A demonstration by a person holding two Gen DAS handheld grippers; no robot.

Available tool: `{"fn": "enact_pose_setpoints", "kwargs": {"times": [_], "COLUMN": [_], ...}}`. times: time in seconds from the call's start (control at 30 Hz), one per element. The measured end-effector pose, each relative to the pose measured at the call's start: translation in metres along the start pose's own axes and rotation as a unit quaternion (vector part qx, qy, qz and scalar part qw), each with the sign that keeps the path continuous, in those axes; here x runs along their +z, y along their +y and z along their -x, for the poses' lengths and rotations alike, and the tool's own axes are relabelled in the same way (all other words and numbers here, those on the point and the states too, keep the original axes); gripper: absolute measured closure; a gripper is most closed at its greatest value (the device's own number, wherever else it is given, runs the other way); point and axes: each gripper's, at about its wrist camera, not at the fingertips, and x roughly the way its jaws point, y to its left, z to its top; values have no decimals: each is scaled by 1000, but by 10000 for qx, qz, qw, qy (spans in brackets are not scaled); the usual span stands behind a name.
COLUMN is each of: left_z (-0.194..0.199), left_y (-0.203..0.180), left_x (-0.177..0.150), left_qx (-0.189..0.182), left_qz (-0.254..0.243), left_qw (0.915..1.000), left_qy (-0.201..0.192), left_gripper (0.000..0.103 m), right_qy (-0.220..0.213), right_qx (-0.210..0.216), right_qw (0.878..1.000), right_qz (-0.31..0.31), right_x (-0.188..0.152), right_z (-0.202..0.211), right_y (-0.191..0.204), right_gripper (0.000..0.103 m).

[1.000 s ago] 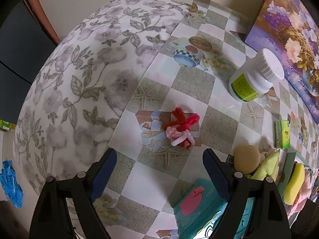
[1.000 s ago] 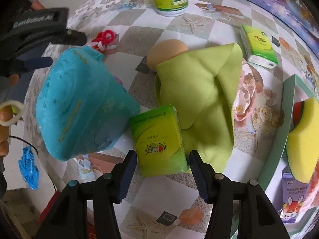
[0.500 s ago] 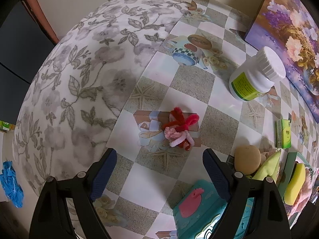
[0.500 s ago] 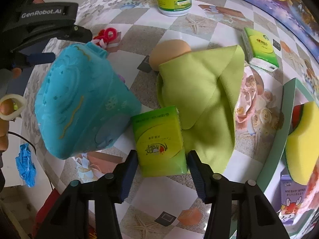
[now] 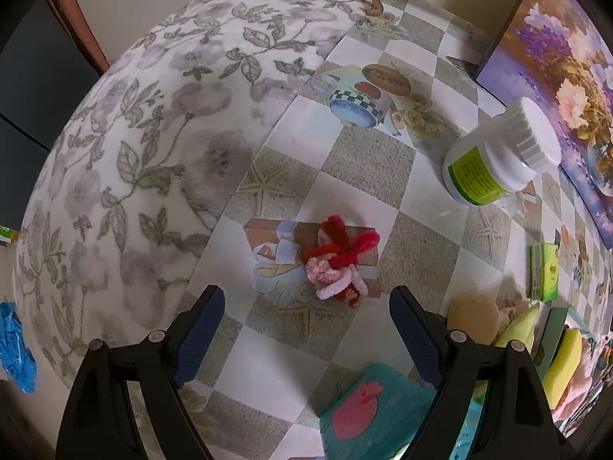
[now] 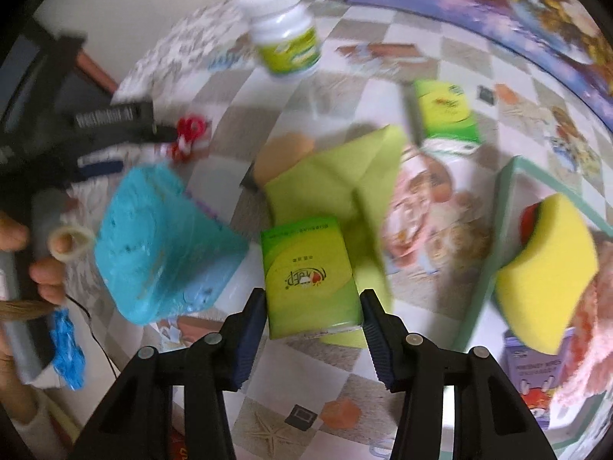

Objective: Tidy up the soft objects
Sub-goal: 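Grasp the red pipe-cleaner toy with the left gripper while the right gripper grasps the green tissue pack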

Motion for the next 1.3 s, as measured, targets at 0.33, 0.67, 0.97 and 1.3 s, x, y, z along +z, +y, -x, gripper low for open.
{"fn": "enact_pose_setpoints", "kwargs": {"times": [0.33,0.67,0.97,1.3], "left_z": [-14,-34,-33,-33], "left_y": [8,0,-4,-2], "left_x": [9,10,10,11], "left_qx": [-197,-343,-499,-536], "left_qz": [114,-117,-226,-147], "left_qw": [9997,9991,9983,9983], "left_qy": [5,226,172,173], "left_gripper": [21,47,74,74], "right_qy": [-571,-127,171,728], "right_qx": [45,-22,-84,-476], "right_qw": [9970,9996,9998,9961], "right_qz": [-522,-247,-87,122], "right_x": [9,-1,-8,-21], "right_z": [41,18,-4,-42], "right_y": [-35,-21,-14,-7], "right_gripper": [54,54,44,43]}}
